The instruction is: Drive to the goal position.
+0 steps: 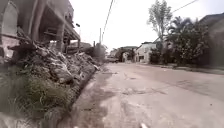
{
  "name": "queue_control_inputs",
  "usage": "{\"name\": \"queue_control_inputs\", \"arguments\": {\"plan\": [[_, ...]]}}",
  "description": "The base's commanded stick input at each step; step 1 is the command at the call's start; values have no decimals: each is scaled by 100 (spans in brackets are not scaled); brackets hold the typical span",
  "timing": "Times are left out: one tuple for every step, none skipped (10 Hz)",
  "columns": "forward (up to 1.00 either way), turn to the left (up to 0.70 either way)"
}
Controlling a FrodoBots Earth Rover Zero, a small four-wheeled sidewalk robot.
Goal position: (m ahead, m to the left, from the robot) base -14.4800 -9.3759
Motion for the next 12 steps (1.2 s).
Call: {"name": "queue_control_inputs", "arguments": {"plan": [[4, 0], [5, 0], [4, 0], [4, 0], [4, 0], [5, 0], [5, 0], [4, 0], [4, 0], [4, 0], [4, 0], [4, 0]]}}
